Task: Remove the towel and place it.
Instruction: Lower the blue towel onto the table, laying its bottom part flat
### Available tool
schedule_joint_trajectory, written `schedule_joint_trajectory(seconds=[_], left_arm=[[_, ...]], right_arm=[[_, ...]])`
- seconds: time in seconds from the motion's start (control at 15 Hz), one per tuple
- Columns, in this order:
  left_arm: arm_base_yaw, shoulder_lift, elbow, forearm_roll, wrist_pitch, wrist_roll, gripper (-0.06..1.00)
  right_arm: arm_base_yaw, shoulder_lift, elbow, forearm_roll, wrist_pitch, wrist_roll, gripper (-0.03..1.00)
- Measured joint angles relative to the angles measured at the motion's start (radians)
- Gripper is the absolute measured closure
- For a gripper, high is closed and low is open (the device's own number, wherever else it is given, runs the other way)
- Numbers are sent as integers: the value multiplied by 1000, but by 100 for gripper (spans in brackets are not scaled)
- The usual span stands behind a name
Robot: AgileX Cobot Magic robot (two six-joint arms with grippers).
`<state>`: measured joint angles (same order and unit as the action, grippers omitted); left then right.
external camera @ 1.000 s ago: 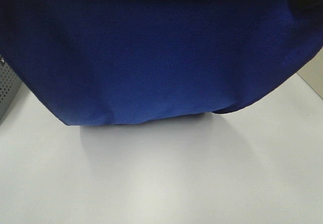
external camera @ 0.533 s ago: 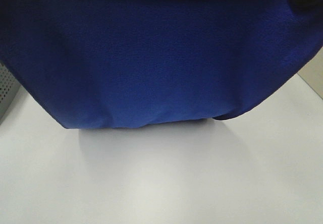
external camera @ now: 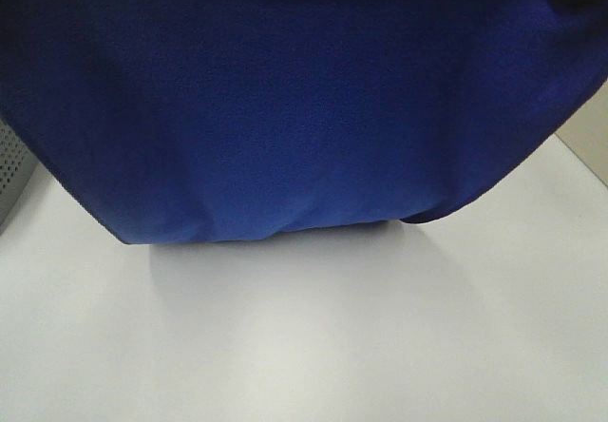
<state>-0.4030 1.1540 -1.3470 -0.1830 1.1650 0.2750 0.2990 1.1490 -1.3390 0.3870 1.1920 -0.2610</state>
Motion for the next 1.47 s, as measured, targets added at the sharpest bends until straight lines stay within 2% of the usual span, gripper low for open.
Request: schedule_joint_trajectory(seconds=[0.2, 0.33, 0.47, 0.6, 0.67, 0.73, 0.87, 1.07, 1.2, 1.27, 1.47], left_arm=[[-6, 32, -24, 63, -22, 45, 94], [-7, 114, -129, 161, -40, 49, 94], [-9, 232, -288, 252, -38, 64, 94], [-9, 348, -485, 318, -24, 94, 94], [-8, 383, -542, 330, -15, 101, 94], [2, 523, -751, 380, 6, 117, 94], [34, 665, -975, 401, 7, 118, 94], [95, 803, -1118, 391, -125, 115, 94], [129, 861, -1129, 371, -285, 113, 94], [134, 876, -1129, 372, -331, 113, 94], [142, 945, -1129, 410, -625, 118, 94]], right_arm=[[3, 28, -84, -49, -100, -1, 95], [10, 110, -184, -84, -151, -1, 95], [10, 218, -326, -121, -183, -1, 95], [10, 327, -460, -171, -215, -1, 95], [8, 356, -496, -186, -224, -1, 95], [3, 460, -627, -223, -274, 0, 95], [-2, 574, -748, -247, -347, 2, 95], [-2, 712, -916, -270, -436, 3, 95], [-3, 776, -985, -294, -531, 3, 95], [-6, 785, -992, -294, -559, 3, 95], [-28, 838, -999, -301, -761, 7, 95]])
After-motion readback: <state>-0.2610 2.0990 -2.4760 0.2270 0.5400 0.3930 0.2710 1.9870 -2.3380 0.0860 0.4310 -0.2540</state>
